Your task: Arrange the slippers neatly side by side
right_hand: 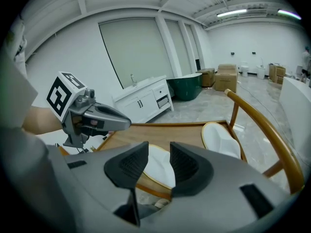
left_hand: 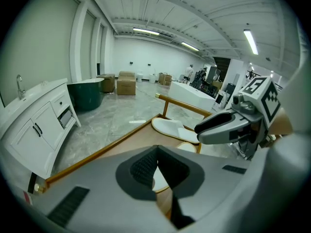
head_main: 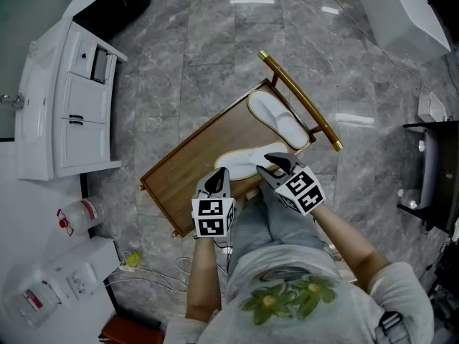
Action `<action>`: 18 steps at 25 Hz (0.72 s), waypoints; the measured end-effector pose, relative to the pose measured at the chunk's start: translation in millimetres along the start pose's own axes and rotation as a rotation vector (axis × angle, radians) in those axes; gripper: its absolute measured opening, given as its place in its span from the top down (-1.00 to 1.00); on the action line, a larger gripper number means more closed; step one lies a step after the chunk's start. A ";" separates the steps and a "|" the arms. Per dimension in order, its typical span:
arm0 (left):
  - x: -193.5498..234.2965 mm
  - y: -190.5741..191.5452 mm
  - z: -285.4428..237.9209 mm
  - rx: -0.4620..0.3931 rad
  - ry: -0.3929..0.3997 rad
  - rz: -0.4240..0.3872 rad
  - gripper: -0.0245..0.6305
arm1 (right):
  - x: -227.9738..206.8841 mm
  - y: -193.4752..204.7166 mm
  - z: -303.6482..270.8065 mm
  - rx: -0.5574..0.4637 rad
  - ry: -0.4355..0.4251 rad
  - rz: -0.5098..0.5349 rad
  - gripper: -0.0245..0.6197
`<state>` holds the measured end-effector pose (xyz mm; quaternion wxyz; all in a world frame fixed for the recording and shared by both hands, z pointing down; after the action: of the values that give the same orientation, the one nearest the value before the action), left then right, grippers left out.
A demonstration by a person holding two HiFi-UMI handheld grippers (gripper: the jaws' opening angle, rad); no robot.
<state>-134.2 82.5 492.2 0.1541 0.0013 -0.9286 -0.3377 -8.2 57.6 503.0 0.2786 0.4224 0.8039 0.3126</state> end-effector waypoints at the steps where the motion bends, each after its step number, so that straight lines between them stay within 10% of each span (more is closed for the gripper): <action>1: 0.4 1.6 -1.0 0.003 0.000 0.002 0.88 | 0.3 0.6 -2.1 0.005 -0.006 0.005 0.53; 18: 12.8 40.7 -22.6 0.066 -0.004 0.058 0.88 | 7.7 25.7 -58.9 0.146 -0.164 0.238 0.32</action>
<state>-135.8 98.4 537.7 0.1616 -0.0211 -0.9392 -0.3022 -40.9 60.0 558.8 0.2730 0.5578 0.7433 0.2487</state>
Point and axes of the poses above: the fingertips, and each gripper's own axes: z backward along the fingers, x to its left, y out of its underside, the point moved 2 cm from there along z, backward along the fingers, and after that the axes turned 10 degrees about z, right-handed, at the moved point
